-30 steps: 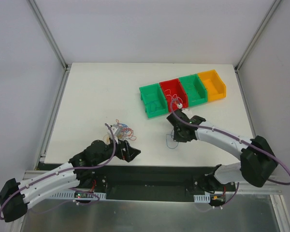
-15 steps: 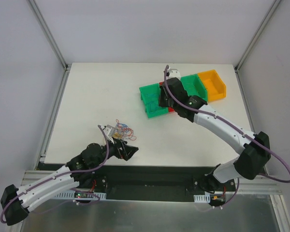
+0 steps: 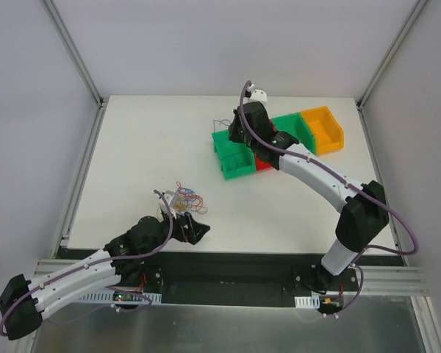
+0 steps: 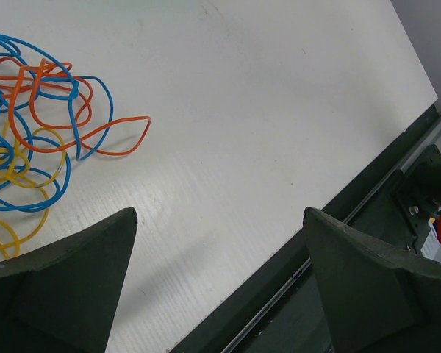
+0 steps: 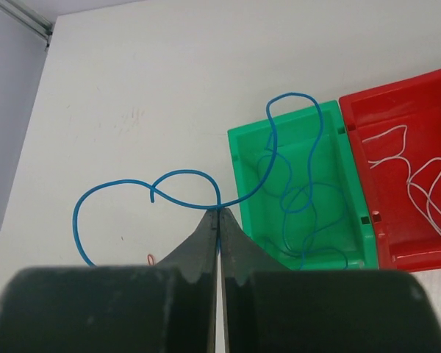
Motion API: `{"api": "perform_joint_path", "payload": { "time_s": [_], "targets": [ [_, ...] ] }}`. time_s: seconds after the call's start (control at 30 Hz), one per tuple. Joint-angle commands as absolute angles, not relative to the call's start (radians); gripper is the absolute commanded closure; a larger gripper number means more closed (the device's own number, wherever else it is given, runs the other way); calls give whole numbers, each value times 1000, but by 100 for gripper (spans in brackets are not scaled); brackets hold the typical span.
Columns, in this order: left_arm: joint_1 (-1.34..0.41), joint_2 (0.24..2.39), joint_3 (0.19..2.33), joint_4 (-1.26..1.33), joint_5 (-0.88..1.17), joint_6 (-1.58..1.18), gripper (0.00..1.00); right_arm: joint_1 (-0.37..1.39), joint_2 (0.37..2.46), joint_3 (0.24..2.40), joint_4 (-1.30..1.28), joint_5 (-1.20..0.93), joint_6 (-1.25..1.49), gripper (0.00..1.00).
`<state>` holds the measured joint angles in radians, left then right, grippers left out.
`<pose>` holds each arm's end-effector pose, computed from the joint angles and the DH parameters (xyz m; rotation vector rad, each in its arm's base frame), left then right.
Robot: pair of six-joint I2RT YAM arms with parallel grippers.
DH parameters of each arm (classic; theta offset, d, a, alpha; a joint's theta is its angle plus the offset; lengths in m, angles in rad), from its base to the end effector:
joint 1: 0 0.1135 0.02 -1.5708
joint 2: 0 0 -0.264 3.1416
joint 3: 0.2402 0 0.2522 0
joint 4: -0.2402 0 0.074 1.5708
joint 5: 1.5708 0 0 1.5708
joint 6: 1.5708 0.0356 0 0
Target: Untangle the cables
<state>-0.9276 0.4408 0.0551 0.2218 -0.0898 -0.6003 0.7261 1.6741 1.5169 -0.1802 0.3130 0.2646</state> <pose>0.0858 -0.1091 0.1717 0.2319 1.8370 -1.0257 0.3066 0.2576 0.3613 -0.2273 1.8952 0.3759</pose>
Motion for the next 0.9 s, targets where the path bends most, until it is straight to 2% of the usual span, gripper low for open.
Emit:
{"api": "perform_joint_path", "payload": {
  "time_s": [0.0,0.3,0.57,0.73,0.87],
  "targets": [
    [-919,451,95,239,-132,-621,5,716,1658,1415,-58,275,304,100],
    [-917,491,113,238,-152,-627,4,648,1716,1353,-47,105,302,100],
    [-919,541,192,169,-185,-626,1,552,1926,1580,-273,-37,134,100],
    [-861,645,430,-42,-302,-595,1,545,2037,1698,-356,38,60,100],
    [-668,846,658,-196,-70,-548,1,549,2062,1710,-376,63,58,100]
  ]
}}
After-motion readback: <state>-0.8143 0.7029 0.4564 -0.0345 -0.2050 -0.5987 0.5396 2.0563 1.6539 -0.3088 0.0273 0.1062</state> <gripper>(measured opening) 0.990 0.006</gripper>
